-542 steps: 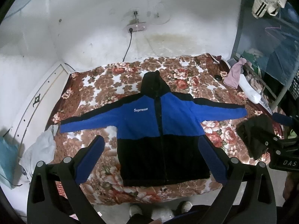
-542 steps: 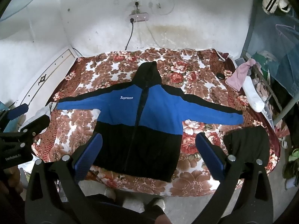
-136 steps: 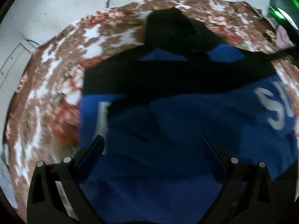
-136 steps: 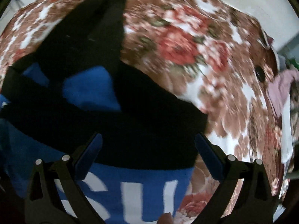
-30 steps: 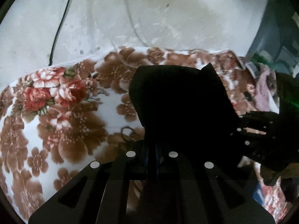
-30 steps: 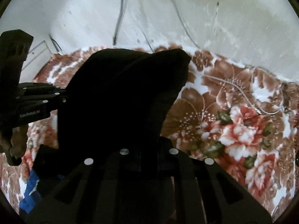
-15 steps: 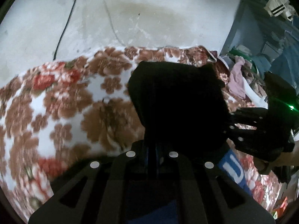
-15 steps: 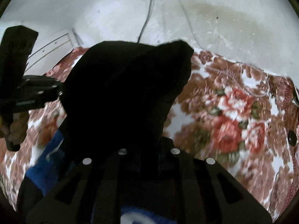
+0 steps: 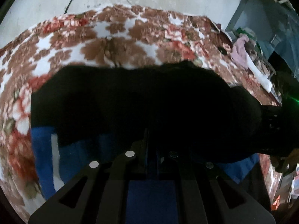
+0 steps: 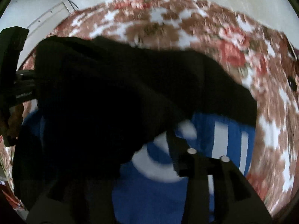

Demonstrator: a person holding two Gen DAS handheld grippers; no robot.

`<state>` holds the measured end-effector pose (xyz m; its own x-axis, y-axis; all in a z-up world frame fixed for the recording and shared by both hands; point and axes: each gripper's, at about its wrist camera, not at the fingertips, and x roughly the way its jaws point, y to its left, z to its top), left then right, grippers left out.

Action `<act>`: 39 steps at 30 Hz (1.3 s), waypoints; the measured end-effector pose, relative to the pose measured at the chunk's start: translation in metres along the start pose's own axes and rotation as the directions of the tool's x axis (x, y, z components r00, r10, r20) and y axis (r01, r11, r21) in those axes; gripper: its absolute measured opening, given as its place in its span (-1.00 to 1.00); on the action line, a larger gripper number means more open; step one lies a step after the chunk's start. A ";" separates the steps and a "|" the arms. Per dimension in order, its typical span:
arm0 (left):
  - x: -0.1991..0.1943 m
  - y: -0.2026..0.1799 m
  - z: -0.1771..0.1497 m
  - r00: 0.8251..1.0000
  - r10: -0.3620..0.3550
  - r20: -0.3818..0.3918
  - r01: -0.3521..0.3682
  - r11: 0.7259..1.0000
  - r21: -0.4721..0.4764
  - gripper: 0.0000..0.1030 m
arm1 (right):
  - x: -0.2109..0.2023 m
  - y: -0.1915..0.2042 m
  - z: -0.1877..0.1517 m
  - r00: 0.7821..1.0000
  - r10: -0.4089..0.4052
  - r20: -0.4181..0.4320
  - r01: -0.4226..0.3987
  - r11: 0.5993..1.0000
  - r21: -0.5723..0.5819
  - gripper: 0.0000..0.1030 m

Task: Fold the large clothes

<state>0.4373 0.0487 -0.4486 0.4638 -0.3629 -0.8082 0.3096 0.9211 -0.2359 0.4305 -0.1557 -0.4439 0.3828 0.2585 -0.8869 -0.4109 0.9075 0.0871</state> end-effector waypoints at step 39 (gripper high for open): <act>0.028 -0.007 -0.049 0.987 0.138 -0.087 -0.132 0.989 0.070 0.67 | 0.040 -0.002 -0.021 0.977 -0.197 -0.082 0.199 0.980 0.007 0.74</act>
<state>0.4079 0.0393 -0.4960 0.4282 -0.2185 -0.8768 0.3029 0.9489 -0.0885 0.4291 -0.1543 -0.4887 0.3873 0.0462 -0.9208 -0.3211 0.9430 -0.0878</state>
